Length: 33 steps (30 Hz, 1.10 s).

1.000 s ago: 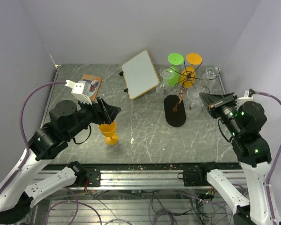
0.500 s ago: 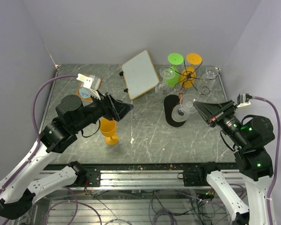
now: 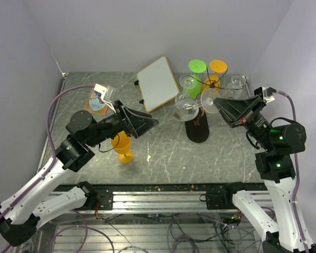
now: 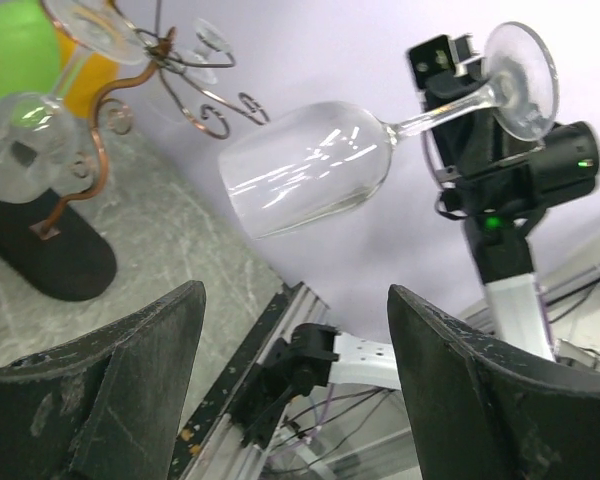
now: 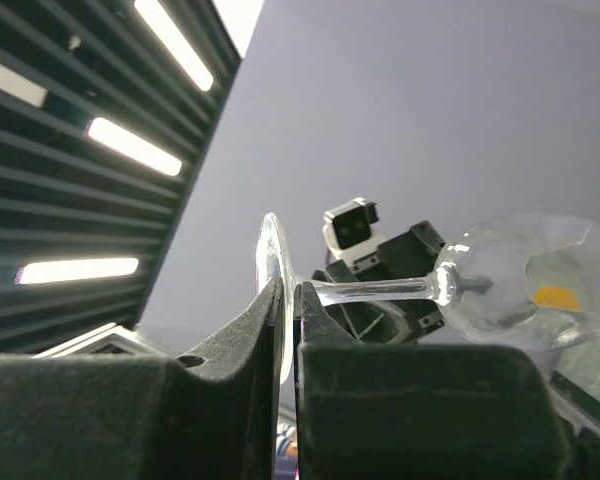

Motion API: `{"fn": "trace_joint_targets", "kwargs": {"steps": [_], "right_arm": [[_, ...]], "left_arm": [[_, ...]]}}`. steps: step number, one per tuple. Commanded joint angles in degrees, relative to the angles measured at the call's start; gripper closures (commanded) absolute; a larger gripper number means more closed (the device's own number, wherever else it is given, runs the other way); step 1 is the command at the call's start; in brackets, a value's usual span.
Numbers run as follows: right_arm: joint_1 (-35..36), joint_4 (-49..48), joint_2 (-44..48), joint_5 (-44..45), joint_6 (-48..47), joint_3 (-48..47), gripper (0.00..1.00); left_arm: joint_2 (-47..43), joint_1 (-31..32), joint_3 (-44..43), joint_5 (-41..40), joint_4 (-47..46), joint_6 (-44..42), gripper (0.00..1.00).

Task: Take the wine glass off the wine glass rack

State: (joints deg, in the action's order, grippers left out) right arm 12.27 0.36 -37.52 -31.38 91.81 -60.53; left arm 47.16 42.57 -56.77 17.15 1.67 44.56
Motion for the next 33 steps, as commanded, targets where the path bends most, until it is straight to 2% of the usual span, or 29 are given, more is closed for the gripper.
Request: {"fn": "trace_joint_targets", "kwargs": {"steps": [1,6,8,15,21,28,33], "right_arm": [[0.25,-19.59,-1.51,-2.81,12.01,2.74,1.00],[0.25,-35.59,-4.10,-4.48,22.04,7.32,1.00],[0.26,-38.70,-5.06,-5.04,24.41,8.01,1.00],[0.29,-44.08,-6.10,-4.89,29.00,10.23,1.00],[0.25,-49.09,-7.18,-5.00,33.32,12.39,1.00],[0.29,-51.36,-7.56,-4.35,34.55,13.47,1.00],[0.36,-53.07,-7.67,-3.66,35.98,14.83,1.00]], "left_arm": [[-0.14,-0.22,1.60,4.50,-12.08,5.46,0.16],[0.55,-0.28,3.14,4.72,-16.39,8.35,0.15],[0.78,-0.26,3.85,5.03,-18.44,9.71,0.16],[0.87,-0.28,6.17,4.37,-24.24,13.39,0.15],[3.20,-0.24,6.97,7.92,-31.72,17.25,0.16],[6.27,-0.26,8.89,12.94,-47.29,24.46,0.21],[9.54,-0.27,9.83,15.19,-60.14,31.40,0.29]]}}
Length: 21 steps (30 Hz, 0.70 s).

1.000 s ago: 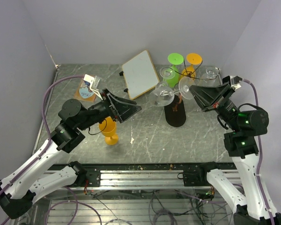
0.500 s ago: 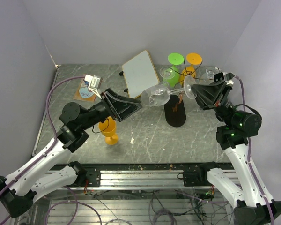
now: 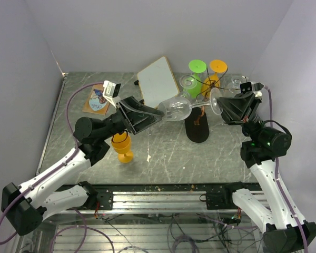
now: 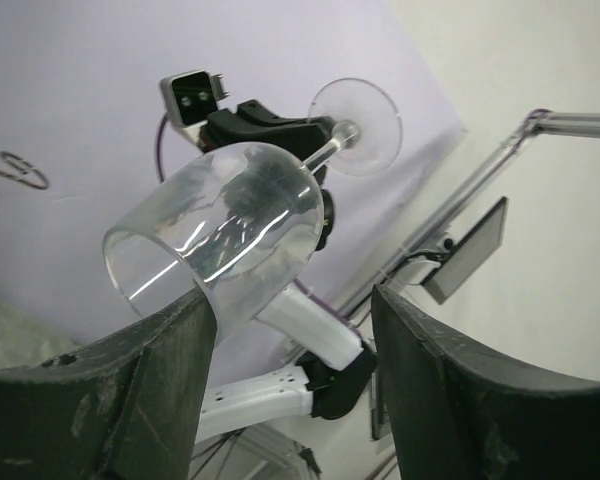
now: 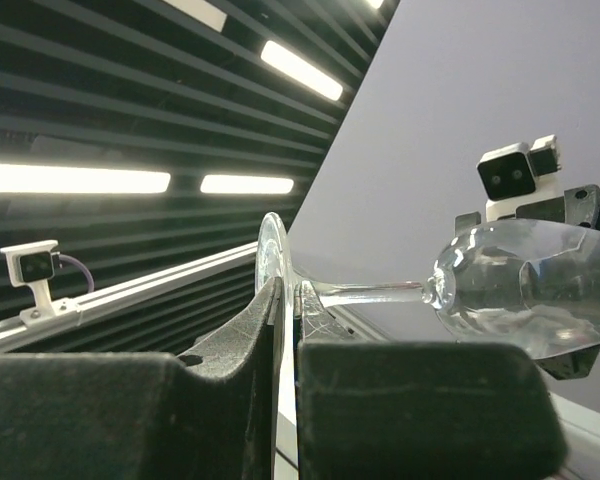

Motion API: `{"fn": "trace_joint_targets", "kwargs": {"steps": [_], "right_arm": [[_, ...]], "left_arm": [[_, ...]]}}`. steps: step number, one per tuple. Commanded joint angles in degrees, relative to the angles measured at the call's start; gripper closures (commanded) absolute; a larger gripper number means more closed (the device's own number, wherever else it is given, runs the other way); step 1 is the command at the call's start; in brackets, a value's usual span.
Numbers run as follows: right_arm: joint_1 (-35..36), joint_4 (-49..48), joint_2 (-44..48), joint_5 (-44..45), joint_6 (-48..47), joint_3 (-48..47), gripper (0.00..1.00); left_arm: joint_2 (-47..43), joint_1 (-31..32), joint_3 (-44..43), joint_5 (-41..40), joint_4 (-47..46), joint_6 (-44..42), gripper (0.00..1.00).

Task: Take the wine glass off the wine glass rack

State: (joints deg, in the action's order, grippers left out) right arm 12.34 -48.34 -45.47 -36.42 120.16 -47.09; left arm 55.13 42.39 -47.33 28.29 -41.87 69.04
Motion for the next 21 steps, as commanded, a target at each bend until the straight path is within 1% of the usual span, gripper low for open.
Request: {"fn": "trace_joint_targets", "kwargs": {"steps": [1,2,7,10,16,21], "right_arm": [[0.23,-4.66,0.15,1.51,7.90,1.67,1.00],[0.23,-4.92,0.14,1.65,8.12,1.96,1.00],[0.27,-5.84,0.00,2.15,8.86,2.79,1.00],[0.30,-4.94,-0.22,1.96,8.61,2.79,1.00],[0.24,-3.95,-0.43,1.80,8.07,3.19,1.00],[0.24,-0.28,0.24,1.63,4.65,2.53,1.00]], "left_arm": [[2.19,-0.09,0.40,4.59,-18.73,8.23,0.31],[2.91,-0.07,0.41,4.92,-21.05,9.36,0.33],[6.16,-0.08,0.12,5.98,-30.73,14.32,0.39],[7.61,-0.09,-0.30,6.13,-33.20,16.11,0.44],[9.82,0.05,-0.67,6.43,-35.09,18.41,0.61],[10.21,0.06,-0.72,6.44,-34.85,18.99,0.80]]}}
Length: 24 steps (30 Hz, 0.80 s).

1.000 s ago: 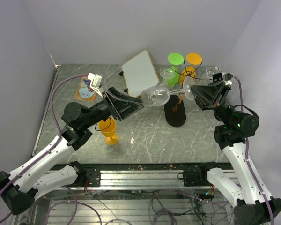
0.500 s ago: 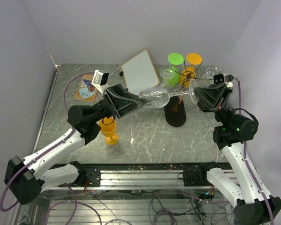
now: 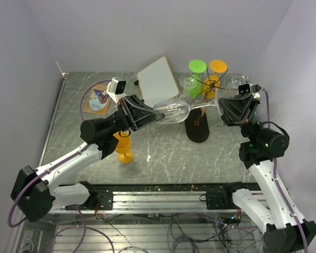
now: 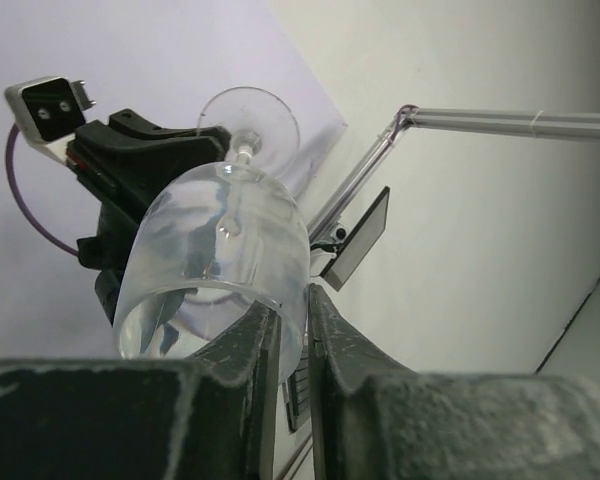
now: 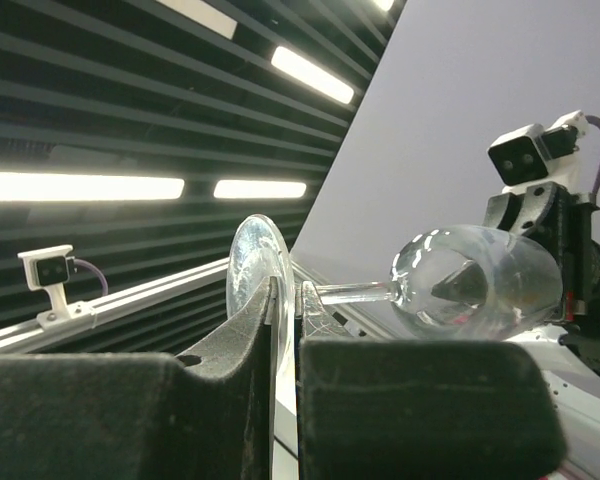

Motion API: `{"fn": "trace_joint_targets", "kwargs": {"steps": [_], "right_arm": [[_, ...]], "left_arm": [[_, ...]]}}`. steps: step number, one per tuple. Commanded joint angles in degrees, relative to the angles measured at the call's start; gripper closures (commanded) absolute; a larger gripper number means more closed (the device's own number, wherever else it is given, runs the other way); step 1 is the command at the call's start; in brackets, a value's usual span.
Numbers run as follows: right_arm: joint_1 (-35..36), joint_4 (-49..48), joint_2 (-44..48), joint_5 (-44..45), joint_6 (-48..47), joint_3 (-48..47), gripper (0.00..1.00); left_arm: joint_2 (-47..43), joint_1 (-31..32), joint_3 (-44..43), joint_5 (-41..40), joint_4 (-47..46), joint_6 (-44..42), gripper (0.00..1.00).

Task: Take the wine glass off the wine glass rack

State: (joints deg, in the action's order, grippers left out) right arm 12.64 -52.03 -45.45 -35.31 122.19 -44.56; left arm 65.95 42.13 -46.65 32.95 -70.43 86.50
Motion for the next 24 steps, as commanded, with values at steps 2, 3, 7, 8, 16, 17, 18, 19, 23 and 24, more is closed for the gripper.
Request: {"fn": "trace_joint_targets", "kwargs": {"steps": [2,3,7,8,16,17,18,19,23,24], "right_arm": [[0.01,7.03,0.84,0.53,-0.56,-0.86,0.98],[-0.02,9.11,1.23,0.69,-2.43,-1.33,0.95],[-0.01,21.01,3.65,3.28,-13.08,-3.84,0.76],[-0.03,24.82,4.47,4.29,-15.82,-4.66,0.71],[0.01,57.48,9.71,19.08,-41.80,-15.72,0.33],[0.01,60.48,10.22,21.43,-44.35,-16.88,0.29],[-0.03,63.11,10.82,24.18,-47.33,-18.09,0.26],[0.01,65.48,11.25,26.85,-49.41,-19.05,0.23],[0.00,73.11,12.29,35.53,-56.20,-21.99,0.19],[0.01,74.25,12.42,36.86,-57.47,-22.40,0.19]], "left_arm": [[-0.95,0.28,-1.50,2.12,-5.27,0.92,0.88],[-1.54,0.27,-1.51,2.23,-4.33,0.39,0.92],[-4.66,0.26,-1.30,2.10,2.04,-3.50,0.93],[-5.59,0.32,-1.18,2.01,4.12,-4.84,0.93],[-16.67,0.28,-3.27,-1.23,33.61,-22.11,0.93],[-18.65,0.31,-3.95,-2.28,38.82,-24.53,0.93],[-20.14,0.32,-4.69,-3.96,44.97,-27.15,0.93],[-21.30,0.28,-5.58,-5.27,49.29,-29.51,0.93],[-25.05,0.32,-10.08,-14.04,69.65,-37.86,0.93],[-25.34,0.29,-11.82,-17.48,75.40,-39.67,0.93]]}}
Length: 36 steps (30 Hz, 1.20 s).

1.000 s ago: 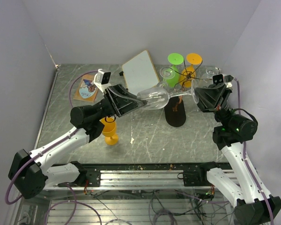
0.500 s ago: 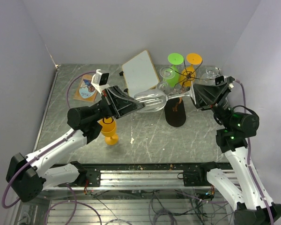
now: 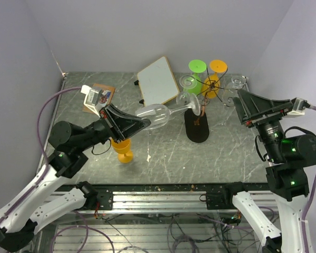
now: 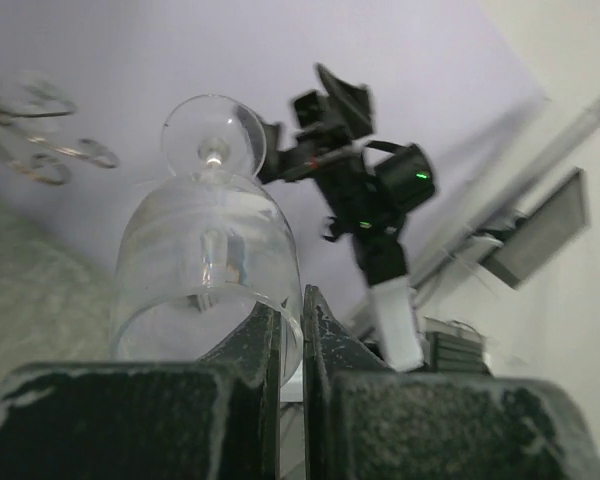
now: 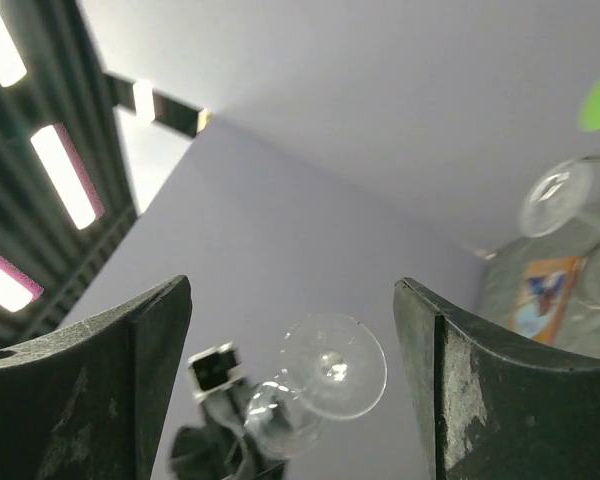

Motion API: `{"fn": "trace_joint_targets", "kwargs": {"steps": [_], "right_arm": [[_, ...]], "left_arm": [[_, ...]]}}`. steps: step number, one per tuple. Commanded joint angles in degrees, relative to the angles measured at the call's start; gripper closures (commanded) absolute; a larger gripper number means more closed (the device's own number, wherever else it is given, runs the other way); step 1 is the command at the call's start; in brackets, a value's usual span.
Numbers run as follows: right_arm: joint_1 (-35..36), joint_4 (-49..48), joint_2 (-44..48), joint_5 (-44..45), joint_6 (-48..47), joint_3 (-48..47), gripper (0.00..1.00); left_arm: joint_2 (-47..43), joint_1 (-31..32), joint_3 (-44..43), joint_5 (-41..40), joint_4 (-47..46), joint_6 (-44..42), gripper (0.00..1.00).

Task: Take the wine glass off the wine glass rack

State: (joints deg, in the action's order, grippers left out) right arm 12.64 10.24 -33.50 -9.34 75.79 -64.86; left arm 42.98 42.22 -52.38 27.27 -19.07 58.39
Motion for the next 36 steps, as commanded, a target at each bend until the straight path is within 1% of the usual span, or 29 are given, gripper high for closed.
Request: {"fn": "trace_joint_targets", "kwargs": {"steps": [1,3,8,12,15,17,18,22,24,26,29,32,36], "right_arm": [[-0.01,12.68,0.60,11.89,-12.14,-2.40,0.19],[-0.07,13.60,0.99,13.49,-13.76,-2.63,0.18],[-0.01,15.36,1.07,15.46,-16.42,-3.58,0.19],[0.01,16.46,1.04,16.03,-17.94,-4.23,0.19],[0.01,16.81,1.51,16.66,-18.58,-4.36,0.19],[-0.02,17.08,1.82,17.20,-18.94,-4.45,0.19],[-0.06,17.16,2.02,17.43,-19.13,-4.48,0.20],[-0.04,17.85,2.17,18.23,-19.94,-5.05,0.20],[0.01,18.35,2.16,18.61,-20.42,-5.32,0.21],[0.01,18.69,2.27,19.14,-20.92,-5.38,0.21],[-0.03,18.64,2.49,19.97,-21.52,-4.95,0.21],[0.00,18.13,2.98,20.86,-22.03,-3.65,0.21],[-0.04,17.78,3.01,20.91,-22.19,-2.74,0.22]], "left_arm": [[-2.41,0.19,-8.58,-15.19,29.94,-13.36,0.93],[-1.69,0.20,-13.09,-22.97,41.55,-16.40,0.93],[3.74,0.16,-23.53,-48.27,67.95,-19.30,0.93],[10.44,0.18,-28.51,-61.28,78.20,-20.63,0.93],[15.46,-0.33,-30.32,-64.88,81.14,-22.70,0.93],[18.53,-2.60,-30.19,-64.26,81.84,-23.96,0.93],[19.75,-4.92,-29.62,-62.85,81.57,-24.81,0.93],[23.13,-17.67,-25.46,-49.85,77.91,-28.57,0.93],[23.97,-21.55,-23.63,-46.00,77.25,-28.44,0.93],[24.60,-23.07,-22.39,-44.61,77.49,-27.59,0.93],[24.84,-25.21,-19.03,-45.49,78.89,-24.74,0.93],[24.02,-27.79,-14.73,-42.19,78.82,-21.99,0.93],[22.31,-28.50,-11.44,-39.40,80.10,-17.93,0.93]]}}
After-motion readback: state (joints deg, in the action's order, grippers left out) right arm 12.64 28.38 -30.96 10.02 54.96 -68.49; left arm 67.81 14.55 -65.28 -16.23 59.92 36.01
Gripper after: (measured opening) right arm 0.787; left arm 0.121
